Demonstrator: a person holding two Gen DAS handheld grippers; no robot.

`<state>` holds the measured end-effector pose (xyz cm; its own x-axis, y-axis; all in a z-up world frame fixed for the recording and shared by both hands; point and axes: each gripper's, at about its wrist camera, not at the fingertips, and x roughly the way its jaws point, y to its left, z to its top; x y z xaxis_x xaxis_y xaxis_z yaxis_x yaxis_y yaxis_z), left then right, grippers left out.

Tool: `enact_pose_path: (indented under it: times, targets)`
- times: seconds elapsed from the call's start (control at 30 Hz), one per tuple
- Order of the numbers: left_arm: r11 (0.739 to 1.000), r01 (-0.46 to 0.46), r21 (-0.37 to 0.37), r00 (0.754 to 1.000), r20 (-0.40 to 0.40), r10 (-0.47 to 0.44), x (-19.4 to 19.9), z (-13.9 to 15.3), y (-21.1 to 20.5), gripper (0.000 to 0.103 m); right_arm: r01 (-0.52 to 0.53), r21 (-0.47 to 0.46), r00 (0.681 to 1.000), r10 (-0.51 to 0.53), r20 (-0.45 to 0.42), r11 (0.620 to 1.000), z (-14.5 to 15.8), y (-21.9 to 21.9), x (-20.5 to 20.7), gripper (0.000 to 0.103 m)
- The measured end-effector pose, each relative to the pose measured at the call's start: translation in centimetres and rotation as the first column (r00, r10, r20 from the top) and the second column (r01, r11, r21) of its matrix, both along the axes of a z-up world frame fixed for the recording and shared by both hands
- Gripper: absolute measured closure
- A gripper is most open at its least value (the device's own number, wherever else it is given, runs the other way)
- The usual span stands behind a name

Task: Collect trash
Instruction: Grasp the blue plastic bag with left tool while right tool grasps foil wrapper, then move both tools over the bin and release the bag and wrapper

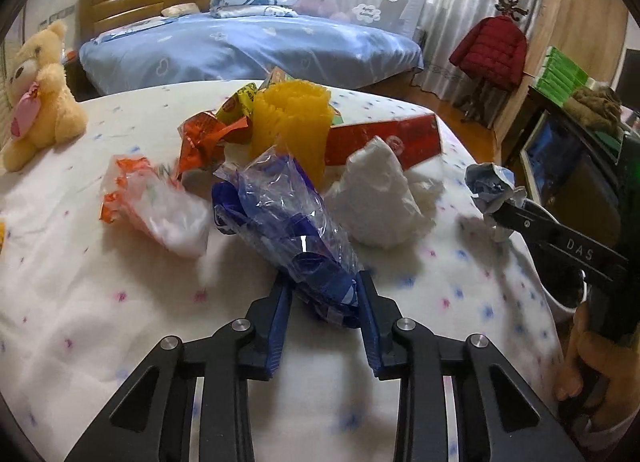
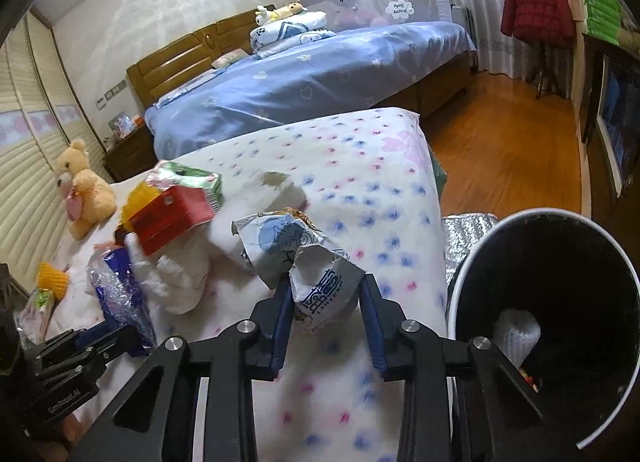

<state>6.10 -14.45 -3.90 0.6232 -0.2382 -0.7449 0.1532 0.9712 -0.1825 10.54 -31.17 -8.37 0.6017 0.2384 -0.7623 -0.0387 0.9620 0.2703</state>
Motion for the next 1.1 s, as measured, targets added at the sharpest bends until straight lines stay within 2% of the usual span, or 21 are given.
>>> enact_pose_path:
  times: [0.23,0.4,0.9,1.1]
  targets:
    - [0.998,0.057,-0.016,0.998,0.019,-0.057,-3.3,1.1,0.1,0.073,0.011,0.039,1.000,-0.011,0.000,0.999,0.6,-0.3,-3.0,0.070]
    - [0.991,0.132,-0.029,0.991,0.034,-0.131,-4.3,1.9,-1.5,0.073,0.025,0.063,1.000,-0.025,-0.002,0.998,1.1,-1.1,-4.2,0.070]
    - [0.960,0.280,-0.027,0.960,0.022,-0.280,-2.7,2.1,-7.5,0.073,0.154,0.057,0.988,-0.155,0.022,0.987,2.7,-7.0,-7.1,0.070]
    - [0.947,0.320,-0.004,0.947,0.026,-0.320,-1.8,2.0,-10.3,0.073,0.207,0.053,0.978,-0.208,0.024,0.977,2.7,-9.5,-7.9,0.070]
